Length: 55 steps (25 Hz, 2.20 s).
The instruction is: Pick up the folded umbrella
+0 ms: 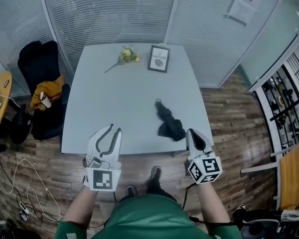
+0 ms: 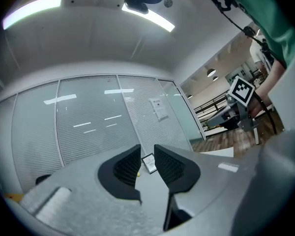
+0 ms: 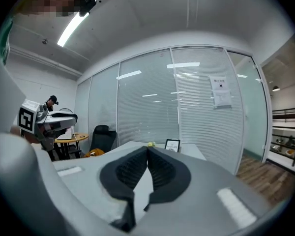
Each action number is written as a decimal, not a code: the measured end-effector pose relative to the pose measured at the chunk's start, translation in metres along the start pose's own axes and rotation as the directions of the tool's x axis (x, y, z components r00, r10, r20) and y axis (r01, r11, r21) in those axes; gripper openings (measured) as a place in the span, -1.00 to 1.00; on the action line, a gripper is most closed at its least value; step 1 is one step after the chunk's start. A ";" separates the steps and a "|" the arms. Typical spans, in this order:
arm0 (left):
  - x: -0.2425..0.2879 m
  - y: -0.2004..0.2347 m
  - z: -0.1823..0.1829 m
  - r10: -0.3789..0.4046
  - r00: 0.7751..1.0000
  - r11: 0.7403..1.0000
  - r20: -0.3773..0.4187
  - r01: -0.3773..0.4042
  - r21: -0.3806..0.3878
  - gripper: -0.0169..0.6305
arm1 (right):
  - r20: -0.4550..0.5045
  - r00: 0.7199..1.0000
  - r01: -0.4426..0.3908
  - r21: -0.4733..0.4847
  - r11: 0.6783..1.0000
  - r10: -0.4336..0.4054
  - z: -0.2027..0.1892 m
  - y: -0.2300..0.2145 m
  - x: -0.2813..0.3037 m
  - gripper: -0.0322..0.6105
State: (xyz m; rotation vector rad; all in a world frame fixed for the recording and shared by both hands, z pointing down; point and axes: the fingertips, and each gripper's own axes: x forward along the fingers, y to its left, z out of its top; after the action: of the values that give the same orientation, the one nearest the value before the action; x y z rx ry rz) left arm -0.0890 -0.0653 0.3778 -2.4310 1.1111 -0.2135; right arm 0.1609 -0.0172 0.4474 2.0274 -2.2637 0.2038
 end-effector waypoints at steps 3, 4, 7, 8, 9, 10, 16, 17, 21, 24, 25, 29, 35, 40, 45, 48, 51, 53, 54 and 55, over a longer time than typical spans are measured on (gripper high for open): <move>0.019 0.008 -0.004 0.053 0.998 0.999 -0.033 -0.053 -0.006 -0.65 | 0.015 0.999 -0.039 0.005 0.999 0.039 0.007 -0.012 0.031 -0.89; 0.027 0.009 -0.007 0.071 0.997 0.997 -0.041 -0.073 -0.032 -0.65 | 0.026 0.999 -0.046 0.007 0.999 0.045 0.011 -0.017 0.039 -0.89; 0.056 0.010 -0.020 0.122 0.989 0.982 -0.081 -0.133 -0.138 -0.65 | 0.025 0.996 -0.086 0.003 0.996 0.086 0.014 -0.036 0.068 -0.89; 0.067 0.010 -0.024 0.133 0.986 0.977 -0.096 -0.147 -0.154 -0.65 | 0.002 0.994 -0.111 0.005 0.994 0.111 0.011 -0.043 0.079 -0.89; 0.077 0.008 -0.025 0.140 0.984 0.974 -0.106 -0.156 -0.162 -0.66 | -0.029 0.990 -0.140 0.010 0.990 0.140 0.005 -0.049 0.089 -0.89; 0.087 0.007 -0.025 0.145 0.983 0.973 -0.111 -0.162 -0.165 -0.66 | -0.066 0.984 -0.167 0.018 0.986 0.168 -0.003 -0.055 0.098 -0.89; 0.115 -0.001 -0.029 0.170 0.971 0.967 -0.166 -0.197 -0.164 -0.66 | -0.243 0.935 -0.258 0.038 0.966 0.259 -0.047 -0.078 0.143 -0.60; 0.118 -0.002 -0.033 0.170 0.969 0.967 -0.178 -0.199 -0.160 -0.66 | -0.279 0.921 -0.272 0.035 0.962 0.271 -0.058 -0.079 0.150 -0.57; 0.125 -0.001 -0.044 0.161 0.967 0.967 -0.198 -0.195 -0.165 -0.66 | -0.444 0.847 -0.310 0.033 0.950 0.292 -0.111 -0.080 0.169 -0.49; 0.127 0.008 -0.059 0.155 0.964 0.963 -0.216 -0.197 -0.186 -0.66 | -0.554 0.785 -0.288 0.074 0.955 0.280 -0.151 -0.083 0.180 -0.47; 0.128 0.012 -0.065 0.152 0.964 0.960 -0.220 -0.197 -0.199 -0.66 | -0.581 0.766 -0.276 0.093 0.957 0.277 -0.163 -0.083 0.185 -0.45; 0.129 0.031 -0.087 0.115 0.965 0.956 -0.235 -0.171 -0.237 -0.67 | -0.667 0.701 -0.236 0.115 0.965 0.251 -0.201 -0.080 0.200 -0.30; 0.128 0.068 -0.121 0.103 0.956 0.946 -0.274 -0.179 -0.270 -0.67 | -0.793 0.596 -0.167 0.032 0.985 0.127 -0.245 -0.086 0.208 -0.10; 0.112 0.085 -0.145 0.108 0.942 0.939 -0.318 -0.202 -0.279 -0.67 | -0.860 0.501 -0.166 0.010 0.986 0.093 -0.279 -0.081 0.215 -0.01; 0.093 0.107 -0.159 0.153 0.916 0.927 -0.370 -0.263 -0.267 -0.67 | -0.893 0.443 -0.182 0.001 0.983 0.082 -0.296 -0.079 0.229 0.04; 0.086 0.114 -0.162 0.169 0.907 0.920 -0.386 -0.286 -0.269 -0.67 | -0.905 0.419 -0.196 -0.015 0.980 0.070 -0.302 -0.079 0.234 0.06; 0.082 0.110 -0.162 0.162 0.904 0.919 -0.396 -0.285 -0.273 -0.67 | -0.916 0.394 -0.203 -0.009 0.979 0.074 -0.310 -0.078 0.236 0.07; 0.080 0.107 -0.162 0.159 0.903 0.919 -0.400 -0.283 -0.274 -0.67 | -0.920 0.385 -0.209 -0.009 0.978 0.074 -0.314 -0.076 0.237 0.07; 0.079 0.106 -0.161 0.159 0.902 0.919 -0.401 -0.284 -0.274 -0.67 | -0.920 0.385 -0.212 -0.013 0.977 0.071 -0.315 -0.076 0.238 0.08; 0.079 0.106 -0.160 0.160 0.902 0.919 -0.401 -0.285 -0.274 -0.67 | -0.919 0.389 -0.214 -0.017 0.977 0.070 -0.315 -0.075 0.238 0.08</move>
State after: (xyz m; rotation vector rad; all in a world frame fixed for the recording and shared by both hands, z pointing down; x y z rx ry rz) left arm -0.1599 -0.2388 0.4667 -2.5805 1.7076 -0.4628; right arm 0.2038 -0.2074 0.7987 1.0948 -1.5874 0.9104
